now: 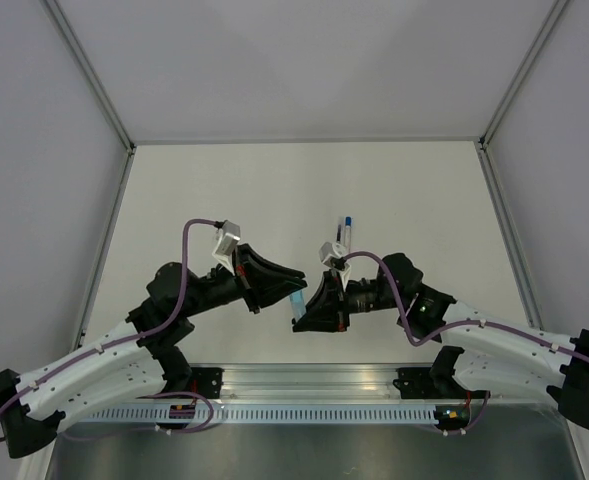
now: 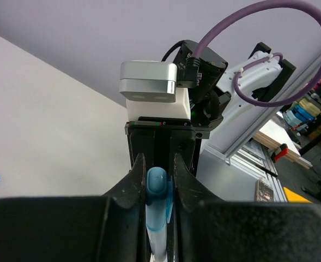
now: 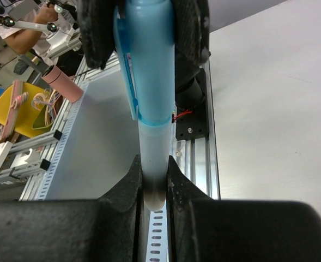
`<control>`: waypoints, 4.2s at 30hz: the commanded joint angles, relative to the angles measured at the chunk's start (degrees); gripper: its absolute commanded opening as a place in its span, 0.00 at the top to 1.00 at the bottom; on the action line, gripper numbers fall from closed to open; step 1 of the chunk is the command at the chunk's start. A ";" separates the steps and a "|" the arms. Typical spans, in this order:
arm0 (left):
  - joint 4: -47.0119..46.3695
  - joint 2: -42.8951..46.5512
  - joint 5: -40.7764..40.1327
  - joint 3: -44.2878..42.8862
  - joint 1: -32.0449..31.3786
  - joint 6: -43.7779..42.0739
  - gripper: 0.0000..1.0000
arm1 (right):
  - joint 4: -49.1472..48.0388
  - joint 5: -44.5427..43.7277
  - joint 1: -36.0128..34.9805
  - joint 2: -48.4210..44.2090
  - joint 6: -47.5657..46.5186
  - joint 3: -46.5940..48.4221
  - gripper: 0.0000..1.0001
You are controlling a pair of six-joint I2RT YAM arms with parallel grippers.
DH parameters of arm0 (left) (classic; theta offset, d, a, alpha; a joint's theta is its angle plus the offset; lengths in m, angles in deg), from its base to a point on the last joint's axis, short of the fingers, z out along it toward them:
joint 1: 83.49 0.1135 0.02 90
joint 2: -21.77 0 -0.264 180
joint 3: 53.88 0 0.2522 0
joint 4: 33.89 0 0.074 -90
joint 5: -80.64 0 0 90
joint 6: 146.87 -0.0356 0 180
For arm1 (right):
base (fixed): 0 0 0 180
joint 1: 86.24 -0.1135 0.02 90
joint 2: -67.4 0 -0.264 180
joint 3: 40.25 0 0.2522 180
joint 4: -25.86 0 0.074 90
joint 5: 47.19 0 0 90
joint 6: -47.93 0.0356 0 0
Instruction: Insert the pens into the pen caps
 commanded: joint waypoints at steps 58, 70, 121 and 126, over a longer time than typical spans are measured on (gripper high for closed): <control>25.83 5.60 -30.61 -7.14 -0.10 -3.88 0.00 | 15.76 -24.37 6.40 7.31 1.81 9.90 1.00; 24.58 1.55 -45.98 2.37 -0.10 -5.63 0.00 | 18.65 -37.48 14.48 32.27 13.36 21.22 1.00; 22.83 0.41 -45.84 3.43 -0.10 -8.36 0.00 | 33.96 -32.42 25.38 18.95 3.26 21.43 0.26; 19.58 2.43 -42.24 4.92 -0.10 -9.86 0.00 | 26.93 -35.55 25.38 3.56 -0.35 10.17 0.02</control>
